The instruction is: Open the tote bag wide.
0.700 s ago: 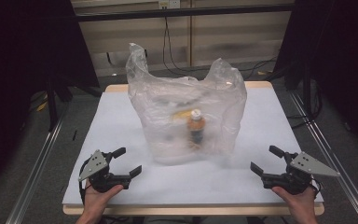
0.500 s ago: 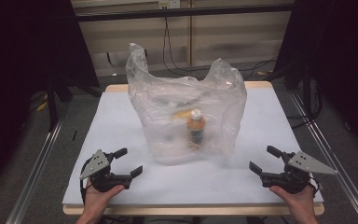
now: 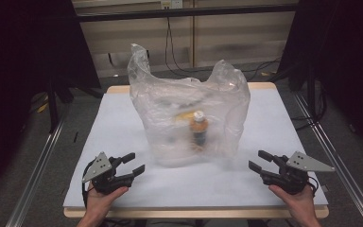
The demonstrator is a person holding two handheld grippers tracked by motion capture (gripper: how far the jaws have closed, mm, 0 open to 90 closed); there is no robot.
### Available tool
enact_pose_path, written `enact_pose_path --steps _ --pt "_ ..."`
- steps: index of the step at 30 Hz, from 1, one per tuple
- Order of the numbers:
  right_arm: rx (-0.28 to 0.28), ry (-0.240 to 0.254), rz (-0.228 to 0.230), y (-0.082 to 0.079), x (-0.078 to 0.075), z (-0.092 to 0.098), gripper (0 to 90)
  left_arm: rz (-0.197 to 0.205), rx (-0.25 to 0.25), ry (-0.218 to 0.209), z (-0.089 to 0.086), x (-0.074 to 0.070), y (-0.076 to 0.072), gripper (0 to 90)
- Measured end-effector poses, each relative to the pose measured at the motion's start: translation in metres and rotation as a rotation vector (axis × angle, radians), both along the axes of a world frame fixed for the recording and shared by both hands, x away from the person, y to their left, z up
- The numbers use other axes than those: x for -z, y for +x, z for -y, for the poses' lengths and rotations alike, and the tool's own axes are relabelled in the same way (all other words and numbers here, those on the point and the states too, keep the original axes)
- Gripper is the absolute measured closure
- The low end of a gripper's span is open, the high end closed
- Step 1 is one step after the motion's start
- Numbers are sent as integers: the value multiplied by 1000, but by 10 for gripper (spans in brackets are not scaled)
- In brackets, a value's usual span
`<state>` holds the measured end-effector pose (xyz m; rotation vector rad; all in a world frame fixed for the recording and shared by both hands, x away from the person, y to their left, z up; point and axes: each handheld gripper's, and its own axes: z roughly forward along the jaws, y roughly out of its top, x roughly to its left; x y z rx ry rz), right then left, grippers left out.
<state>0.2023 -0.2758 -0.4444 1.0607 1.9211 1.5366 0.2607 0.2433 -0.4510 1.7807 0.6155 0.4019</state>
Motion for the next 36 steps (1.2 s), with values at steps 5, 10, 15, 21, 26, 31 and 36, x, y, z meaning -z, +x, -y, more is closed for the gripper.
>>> enact_pose_path --steps 5,10,15,21,26,31,36 --pt "-12 16 3 -1 -3 3 699 -52 53 8 4 0 0 619" --pt "-31 38 -15 -1 -7 6 860 -89 102 38 10 -2 -3 778" --pt "-49 51 -42 5 -12 4 900 -128 151 21 10 -6 3 899" --pt "-101 53 -54 12 -18 -6 900 -133 178 12 20 -14 7 900" --pt "-131 38 -61 17 -28 -14 900 -142 203 -6 27 -19 11 900" --pt "-161 46 -58 19 -36 -21 900 -168 208 -17 36 -23 16 900" --pt "-197 39 -60 26 -41 -30 900 -138 229 -7 47 -29 20 900"
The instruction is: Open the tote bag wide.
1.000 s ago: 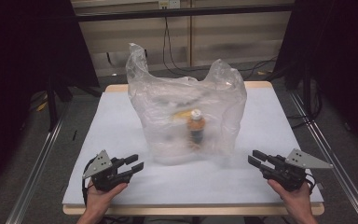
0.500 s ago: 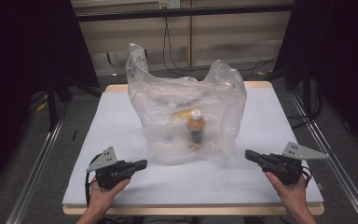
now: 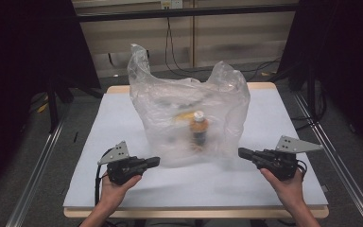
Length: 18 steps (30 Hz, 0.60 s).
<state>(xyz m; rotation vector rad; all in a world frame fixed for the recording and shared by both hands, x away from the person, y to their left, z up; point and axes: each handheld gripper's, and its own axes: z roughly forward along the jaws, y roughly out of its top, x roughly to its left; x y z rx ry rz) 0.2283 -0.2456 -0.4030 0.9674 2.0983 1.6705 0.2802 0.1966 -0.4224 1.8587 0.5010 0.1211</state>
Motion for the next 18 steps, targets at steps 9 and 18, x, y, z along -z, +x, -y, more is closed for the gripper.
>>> enact_pose_path --steps 9,18 --pt "-43 4 2 14 -8 -19 900 19 -3 0 10 -10 12 900" --pt "-49 22 48 28 -29 -28 900 24 -8 -16 19 -17 26 900"
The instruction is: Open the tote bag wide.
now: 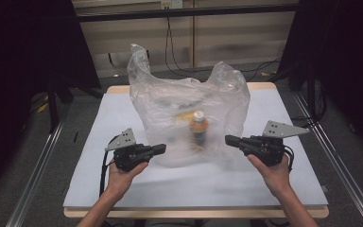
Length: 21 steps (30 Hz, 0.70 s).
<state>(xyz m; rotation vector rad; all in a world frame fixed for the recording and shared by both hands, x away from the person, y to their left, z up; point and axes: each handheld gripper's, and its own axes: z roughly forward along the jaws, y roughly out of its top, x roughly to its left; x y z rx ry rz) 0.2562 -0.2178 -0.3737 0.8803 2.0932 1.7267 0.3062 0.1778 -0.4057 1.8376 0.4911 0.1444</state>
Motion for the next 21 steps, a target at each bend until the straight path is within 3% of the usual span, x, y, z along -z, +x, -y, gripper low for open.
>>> enact_pose_path --steps 6,13,17,21 --pt "8 6 17 13 -13 -7 900 -5 -17 -30 -1 -6 12 900" --pt "-2 26 44 25 -32 -21 900 18 -31 -66 -1 -22 25 900" --pt "0 23 66 32 -48 -25 900 31 -28 -67 4 -34 34 900" --pt "4 21 88 39 -67 -28 900 70 -17 -64 10 -53 40 900"
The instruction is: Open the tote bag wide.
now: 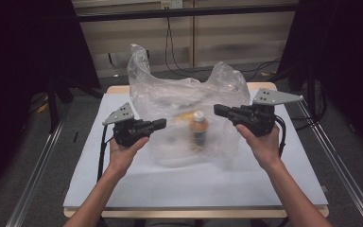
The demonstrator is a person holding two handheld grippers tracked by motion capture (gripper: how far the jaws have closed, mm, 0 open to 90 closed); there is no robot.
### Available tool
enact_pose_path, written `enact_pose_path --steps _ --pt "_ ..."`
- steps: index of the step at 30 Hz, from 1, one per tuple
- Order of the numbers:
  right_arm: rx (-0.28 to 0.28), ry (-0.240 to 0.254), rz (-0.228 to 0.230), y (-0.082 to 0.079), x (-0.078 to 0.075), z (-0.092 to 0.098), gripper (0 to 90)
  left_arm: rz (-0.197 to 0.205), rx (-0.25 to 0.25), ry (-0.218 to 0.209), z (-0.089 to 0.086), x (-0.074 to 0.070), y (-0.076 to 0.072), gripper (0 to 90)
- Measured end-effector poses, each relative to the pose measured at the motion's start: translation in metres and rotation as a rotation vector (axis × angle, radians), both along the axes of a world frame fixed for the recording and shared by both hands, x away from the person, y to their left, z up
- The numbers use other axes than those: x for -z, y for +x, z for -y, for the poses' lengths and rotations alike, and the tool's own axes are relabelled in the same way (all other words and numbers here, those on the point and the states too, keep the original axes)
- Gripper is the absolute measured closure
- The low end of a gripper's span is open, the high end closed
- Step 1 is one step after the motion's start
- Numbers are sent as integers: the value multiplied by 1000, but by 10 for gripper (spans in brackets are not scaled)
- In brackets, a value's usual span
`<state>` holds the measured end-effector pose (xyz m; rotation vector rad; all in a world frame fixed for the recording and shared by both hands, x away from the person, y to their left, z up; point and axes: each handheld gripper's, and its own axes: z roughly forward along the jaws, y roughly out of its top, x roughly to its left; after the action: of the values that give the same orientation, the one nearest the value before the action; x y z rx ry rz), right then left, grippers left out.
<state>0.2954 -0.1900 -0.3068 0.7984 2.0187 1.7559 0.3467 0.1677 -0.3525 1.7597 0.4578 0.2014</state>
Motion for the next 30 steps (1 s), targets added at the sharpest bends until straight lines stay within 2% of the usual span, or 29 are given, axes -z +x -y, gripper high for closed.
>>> enact_pose_path --steps 5,13,15,18,21,25,27,30 --pt "10 -3 21 8 -17 -6 900 32 0 -12 6 -22 11 900" --pt "28 25 28 24 -32 -12 900 41 -14 -44 11 -39 27 900" --pt "34 22 32 27 -37 -13 900 53 -17 -38 13 -47 29 900" --pt "48 24 38 31 -44 -15 900 60 -9 -58 16 -57 33 900" --pt "66 20 38 35 -50 -15 900 66 -12 -60 20 -64 39 900" --pt "106 17 35 40 -53 -12 900 55 -15 -84 23 -75 52 900" --pt "127 17 35 44 -54 -11 900 55 -31 -76 25 -80 58 900" --pt "151 13 25 50 -54 -10 900 32 -44 -82 27 -84 69 900"
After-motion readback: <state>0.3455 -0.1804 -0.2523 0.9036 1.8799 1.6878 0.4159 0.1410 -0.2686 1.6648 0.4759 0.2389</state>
